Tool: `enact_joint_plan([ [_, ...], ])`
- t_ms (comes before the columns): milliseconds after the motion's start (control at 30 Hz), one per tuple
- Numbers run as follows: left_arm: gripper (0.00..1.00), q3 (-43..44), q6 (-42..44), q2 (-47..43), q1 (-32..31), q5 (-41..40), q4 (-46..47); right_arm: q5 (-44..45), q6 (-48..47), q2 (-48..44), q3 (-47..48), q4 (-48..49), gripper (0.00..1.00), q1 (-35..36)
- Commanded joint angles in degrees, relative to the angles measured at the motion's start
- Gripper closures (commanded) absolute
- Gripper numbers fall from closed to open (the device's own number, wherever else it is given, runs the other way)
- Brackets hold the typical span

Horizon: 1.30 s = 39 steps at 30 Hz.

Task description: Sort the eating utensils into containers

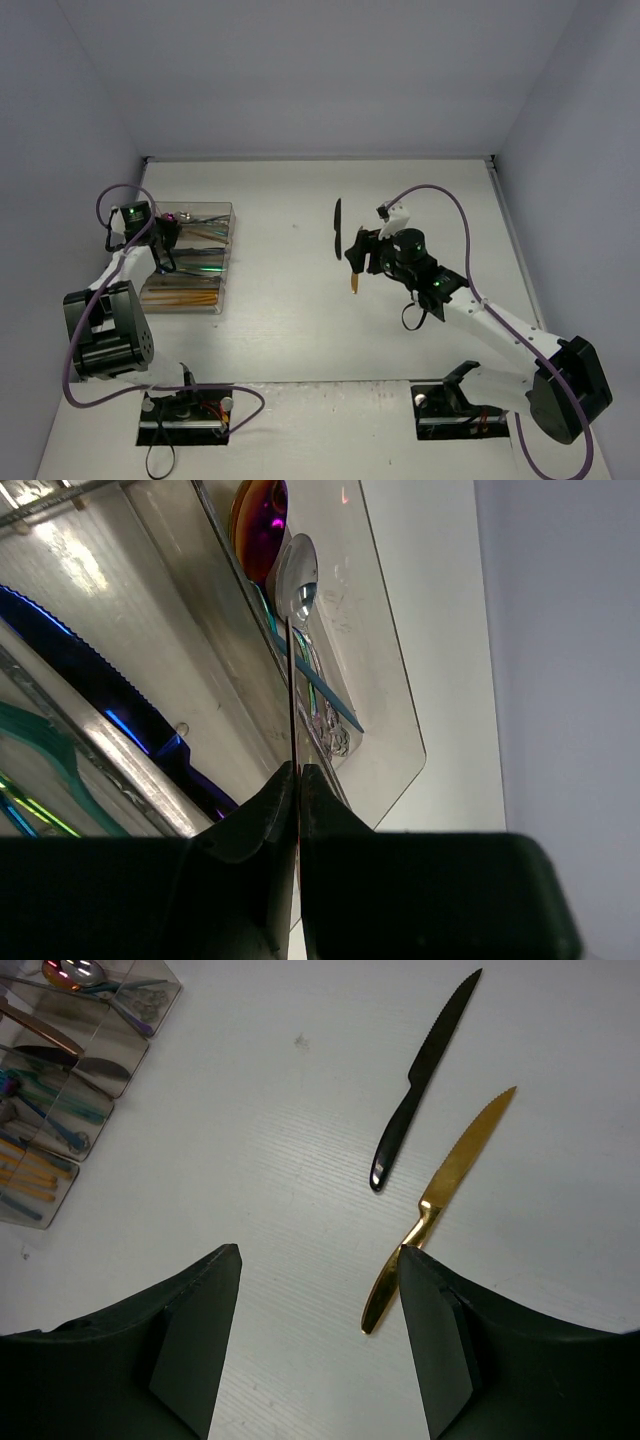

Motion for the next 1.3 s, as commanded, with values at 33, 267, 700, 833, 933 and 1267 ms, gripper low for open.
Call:
enact_joint_plan([
  [33,1.0,4.96,-5.53,1.93,-0.03,-0.99,6.14,-0.52,-0.71,-1.9,-0.27,2.17,0.39,-0.72],
  [267,1.0,4.69,-5.67,3.11,0.25,-4.42,6.15,-0.61,-0.8,-2.07,-0.38,1.73,0.39,-0.88],
  [700,1.0,2.23,-5.91,2.87,1.44,-4.16,6.15,-0.84,-0.36,-1.9,-1.05,1.73,0.39,-0.96],
  [833,0.9,2.59,-6.18,4.92,1.29,-2.71,6.01,-0.7,-0.36,-1.81,-1.31,1.73,0.39,-0.96],
  [933,0.78,2.41,-6.38,5.57,1.29,-2.22,5.93,-0.65,-0.18,-1.94,-1.44,1.73,0.39,-0.96],
  [1267,0.73,-0.31,-7.95,3.53,1.29,-2.24,5.88,2.62,1.13,-1.53,-1.7,1.48,0.38,-1.05],
])
